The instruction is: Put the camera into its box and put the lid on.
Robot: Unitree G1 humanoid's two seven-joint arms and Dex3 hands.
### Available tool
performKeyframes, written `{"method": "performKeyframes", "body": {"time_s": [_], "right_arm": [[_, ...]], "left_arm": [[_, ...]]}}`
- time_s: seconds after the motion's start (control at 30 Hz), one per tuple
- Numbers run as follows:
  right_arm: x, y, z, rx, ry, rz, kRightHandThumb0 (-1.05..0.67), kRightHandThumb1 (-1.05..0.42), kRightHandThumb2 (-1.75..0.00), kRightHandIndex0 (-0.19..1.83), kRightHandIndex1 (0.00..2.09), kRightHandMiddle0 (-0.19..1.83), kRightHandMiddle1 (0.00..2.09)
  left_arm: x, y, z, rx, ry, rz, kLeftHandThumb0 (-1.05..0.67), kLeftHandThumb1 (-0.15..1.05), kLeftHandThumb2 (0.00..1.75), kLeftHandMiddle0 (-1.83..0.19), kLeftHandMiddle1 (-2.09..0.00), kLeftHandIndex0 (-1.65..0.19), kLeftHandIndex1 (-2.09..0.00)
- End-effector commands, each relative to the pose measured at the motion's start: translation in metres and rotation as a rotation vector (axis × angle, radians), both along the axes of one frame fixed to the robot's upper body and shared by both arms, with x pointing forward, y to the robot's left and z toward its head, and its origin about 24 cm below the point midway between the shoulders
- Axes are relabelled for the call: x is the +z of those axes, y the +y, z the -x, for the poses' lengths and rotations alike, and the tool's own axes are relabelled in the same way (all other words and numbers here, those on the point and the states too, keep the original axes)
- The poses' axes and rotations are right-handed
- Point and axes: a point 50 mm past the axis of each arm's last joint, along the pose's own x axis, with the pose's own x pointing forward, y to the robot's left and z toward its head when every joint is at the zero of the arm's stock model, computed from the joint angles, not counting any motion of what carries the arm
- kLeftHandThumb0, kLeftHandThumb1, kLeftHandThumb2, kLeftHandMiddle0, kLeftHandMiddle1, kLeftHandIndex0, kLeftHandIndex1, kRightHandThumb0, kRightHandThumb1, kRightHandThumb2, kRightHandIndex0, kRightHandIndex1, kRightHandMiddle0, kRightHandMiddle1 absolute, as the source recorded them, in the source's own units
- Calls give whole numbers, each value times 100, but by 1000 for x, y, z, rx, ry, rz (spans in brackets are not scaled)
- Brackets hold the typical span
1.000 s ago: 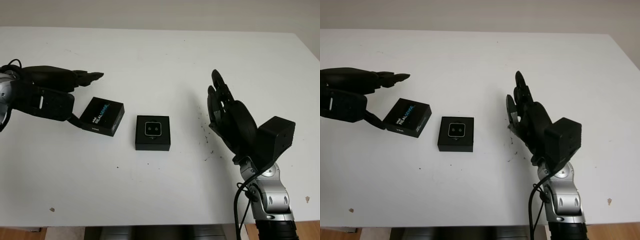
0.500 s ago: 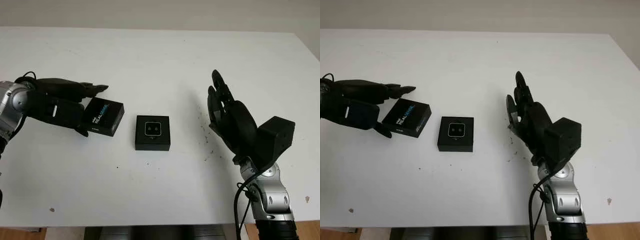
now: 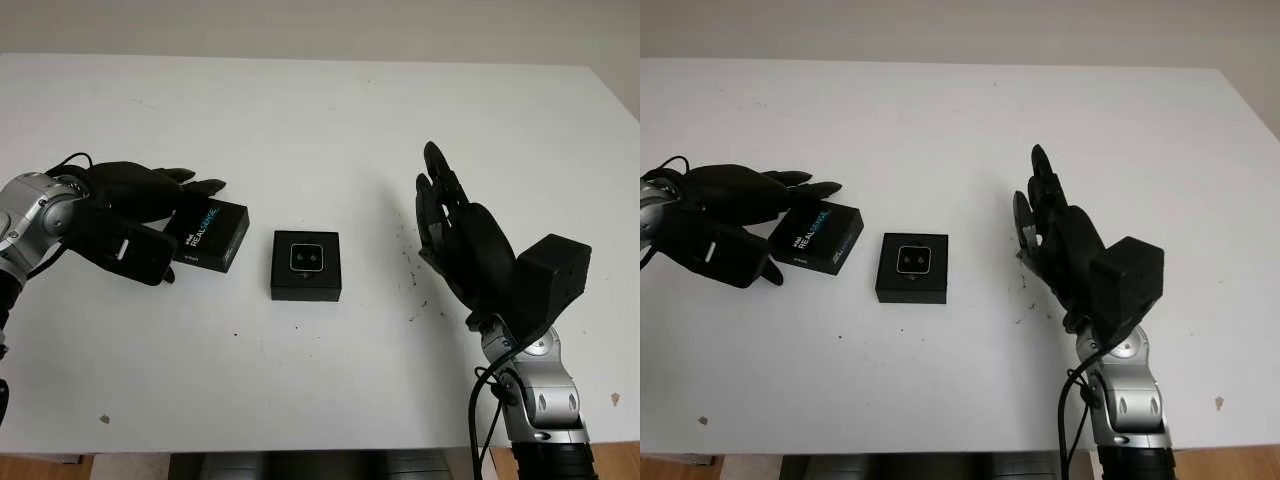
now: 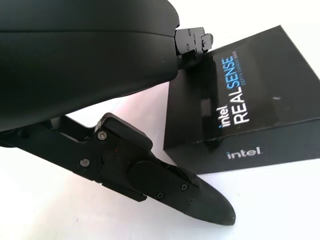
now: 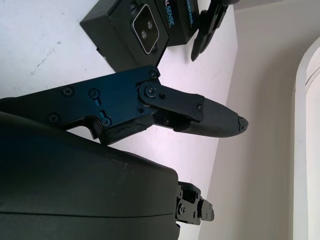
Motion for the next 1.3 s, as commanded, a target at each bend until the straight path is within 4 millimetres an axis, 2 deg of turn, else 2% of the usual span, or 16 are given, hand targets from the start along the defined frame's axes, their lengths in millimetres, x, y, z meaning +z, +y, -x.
{"method": "performKeyframes", "body": {"time_s": [0.0,0.17,0.3,0.37,0.43,0.53,0.7,0.73,0.8,0.9,0.97,1.03,1.1,1.17,1.2,1.27], "right_arm": [[0,-1,2,-1,-5,2,-69,-105,-65,-17,5,-15,5],[-1,-2,3,-1,0,-1,-68,-105,-65,-17,5,-15,5],[-1,-1,3,-1,2,2,-68,-105,-65,-17,5,-16,5],[-2,-1,3,-2,2,1,-68,-105,-65,-17,5,-16,5],[-2,-1,3,-3,-1,9,-70,-105,-63,-16,5,-15,5],[-1,-1,4,-3,-8,17,-71,-105,-62,-16,5,-14,6],[-1,-2,4,-7,-13,32,-72,-105,-60,-16,6,-13,6],[-1,-2,4,-6,-13,34,-72,-105,-60,-16,6,-13,6],[0,-2,4,-5,-13,33,-73,-105,-59,-16,6,-13,6],[-1,-1,4,0,-13,37,-73,-105,-59,-16,5,-13,6],[-1,-1,4,0,-13,38,-75,-105,-59,-16,5,-13,6],[-1,0,4,-1,-13,35,-76,-105,-59,-16,6,-12,6],[-2,0,5,-2,-11,39,-78,-105,-58,-15,6,-12,6],[-3,0,5,-4,-7,42,-78,-105,-58,-15,6,-12,6],[-3,-1,5,-5,-5,43,-79,-105,-58,-15,6,-11,6],[-4,0,5,-10,-3,47,-78,-105,-58,-14,6,-11,6]], "left_arm": [[-2,-6,-3,-19,-2,-3,-76,88,6,7,-6,13,-7],[-3,-8,-5,-27,8,81,-66,87,5,-4,-10,3,-11],[-3,-8,-3,-69,1,120,-58,96,8,-23,-19,-15,-20],[-4,-8,-1,-88,-5,145,-51,102,6,-16,-53,-11,-50],[-4,-8,0,-99,-6,156,-46,104,9,-4,-96,3,-93],[-5,-8,0,-100,-2,161,-43,105,10,0,-117,10,-118],[-9,-6,0,-83,6,158,-44,105,12,-4,-119,8,-121],[-9,-6,1,-84,5,164,-44,105,12,-4,-124,6,-122],[-11,-7,1,-88,-1,175,-41,105,13,-2,-150,0,-125],[-13,-8,3,-106,-16,192,-34,105,17,-6,-165,-7,-130],[-14,-8,5,-125,-36,204,-32,105,23,-9,-168,-9,-132],[-15,-8,6,-140,-53,203,-31,105,28,-11,-169,-9,-134],[-16,-8,6,-143,-73,203,-30,105,33,-5,-193,-5,-149],[-16,-8,5,-126,-78,216,-30,105,34,-1,-204,-1,-159],[-14,-8,4,-98,-70,234,-30,105,35,1,-205,3,-166],[-9,-9,2,-69,-64,302,-28,105,36,0,-199,4,-165]]}}
